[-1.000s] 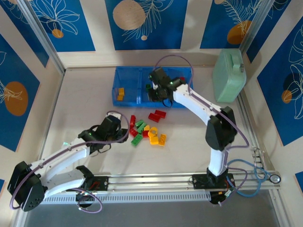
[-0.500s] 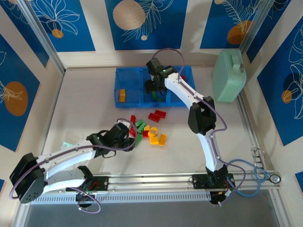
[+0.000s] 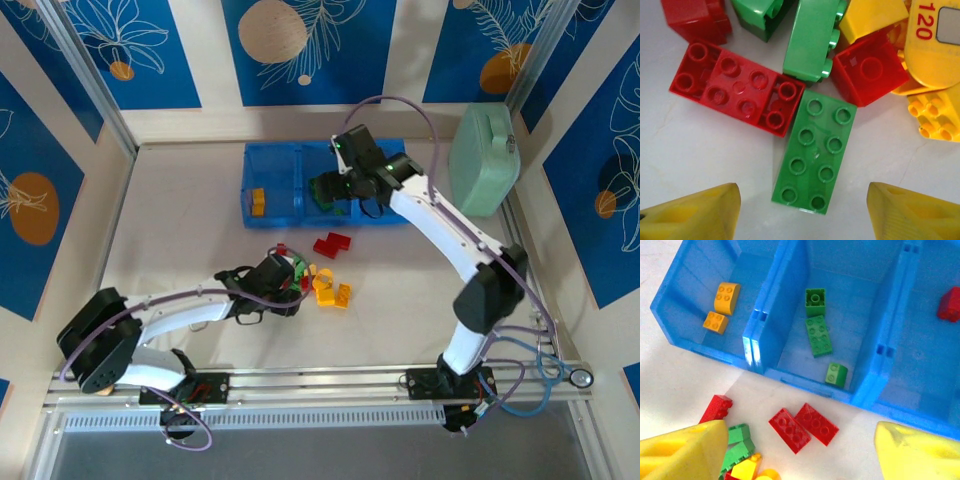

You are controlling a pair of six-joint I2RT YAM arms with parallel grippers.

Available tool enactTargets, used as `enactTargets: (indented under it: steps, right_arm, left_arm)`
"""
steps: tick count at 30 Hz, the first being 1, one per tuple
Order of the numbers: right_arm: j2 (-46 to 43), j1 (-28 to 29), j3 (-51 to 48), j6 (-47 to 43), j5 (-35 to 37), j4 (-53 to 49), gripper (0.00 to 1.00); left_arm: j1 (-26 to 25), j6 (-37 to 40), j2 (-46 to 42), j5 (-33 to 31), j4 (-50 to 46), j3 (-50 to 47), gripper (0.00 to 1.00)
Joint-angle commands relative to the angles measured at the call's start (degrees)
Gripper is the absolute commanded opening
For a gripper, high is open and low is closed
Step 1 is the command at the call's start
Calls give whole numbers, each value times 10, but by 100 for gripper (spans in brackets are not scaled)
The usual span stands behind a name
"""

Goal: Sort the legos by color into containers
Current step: Pick up the lego from the middle-left of the table.

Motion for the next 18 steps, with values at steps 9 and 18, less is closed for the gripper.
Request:
enactTargets:
  steps: [9, 18]
  right_arm:
    - [-116, -51, -220, 59, -43, 86, 74]
    - [-191, -81, -329, 87, -57, 114, 71]
  left_arm:
    - [-8, 12, 95, 5, -2, 52, 60]
    - [-37, 19, 108, -25, -70, 109, 28]
